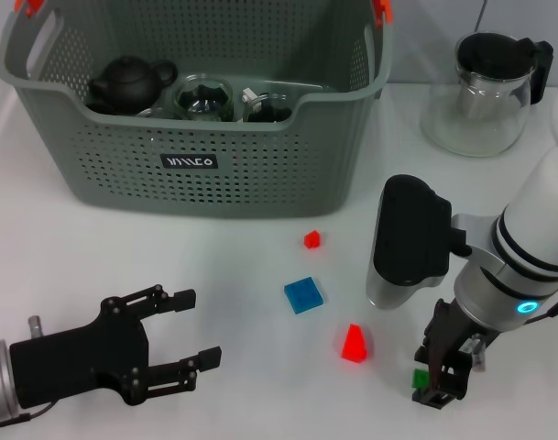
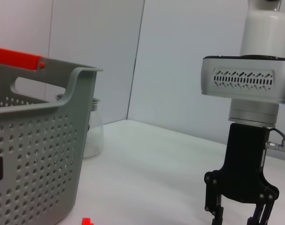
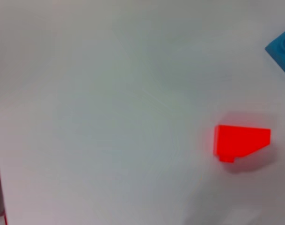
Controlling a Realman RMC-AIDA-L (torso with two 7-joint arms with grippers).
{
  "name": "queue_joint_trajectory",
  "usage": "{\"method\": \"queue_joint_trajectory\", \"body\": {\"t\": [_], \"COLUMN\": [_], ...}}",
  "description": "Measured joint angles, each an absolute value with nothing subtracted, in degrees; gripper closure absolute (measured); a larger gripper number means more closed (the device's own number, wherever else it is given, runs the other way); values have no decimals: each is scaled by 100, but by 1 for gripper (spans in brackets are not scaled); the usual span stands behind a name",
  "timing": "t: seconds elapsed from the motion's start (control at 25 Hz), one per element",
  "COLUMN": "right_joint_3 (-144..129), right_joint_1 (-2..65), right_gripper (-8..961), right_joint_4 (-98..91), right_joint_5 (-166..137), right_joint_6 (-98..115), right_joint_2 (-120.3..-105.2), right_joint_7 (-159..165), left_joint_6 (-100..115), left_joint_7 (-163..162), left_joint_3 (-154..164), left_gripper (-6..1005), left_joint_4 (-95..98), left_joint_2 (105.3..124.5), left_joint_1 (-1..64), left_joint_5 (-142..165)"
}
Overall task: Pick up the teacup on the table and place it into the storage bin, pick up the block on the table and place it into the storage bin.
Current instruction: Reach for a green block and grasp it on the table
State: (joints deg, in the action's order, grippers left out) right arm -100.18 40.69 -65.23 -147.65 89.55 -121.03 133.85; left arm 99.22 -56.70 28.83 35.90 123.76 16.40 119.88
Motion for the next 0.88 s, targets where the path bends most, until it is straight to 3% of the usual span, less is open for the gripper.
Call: {"method": "queue_joint_trajectory", "body": {"t": [0.52,0.88], "right_joint_3": [-9976,-10032], "right_joint_1": [4055,4013], "right_gripper": [450,521], "right_joint_4": [-6500,-6514], "right_joint_5": [-14791,-14792], "right_joint_6": [8847,8863], "right_joint_2": [-12078,-12076], "right_joint_7": [13480,13479], "left_joint_6": [9913,9914], "left_joint_7": [-5669,-5669], "left_joint_3": [2883,2883], "left_gripper": [201,201], "left_joint_4": [3563,3559], "left_joint_2": [12366,12366], "left_joint_1": [1652,1652], "left_joint_5": [11980,11979]}}
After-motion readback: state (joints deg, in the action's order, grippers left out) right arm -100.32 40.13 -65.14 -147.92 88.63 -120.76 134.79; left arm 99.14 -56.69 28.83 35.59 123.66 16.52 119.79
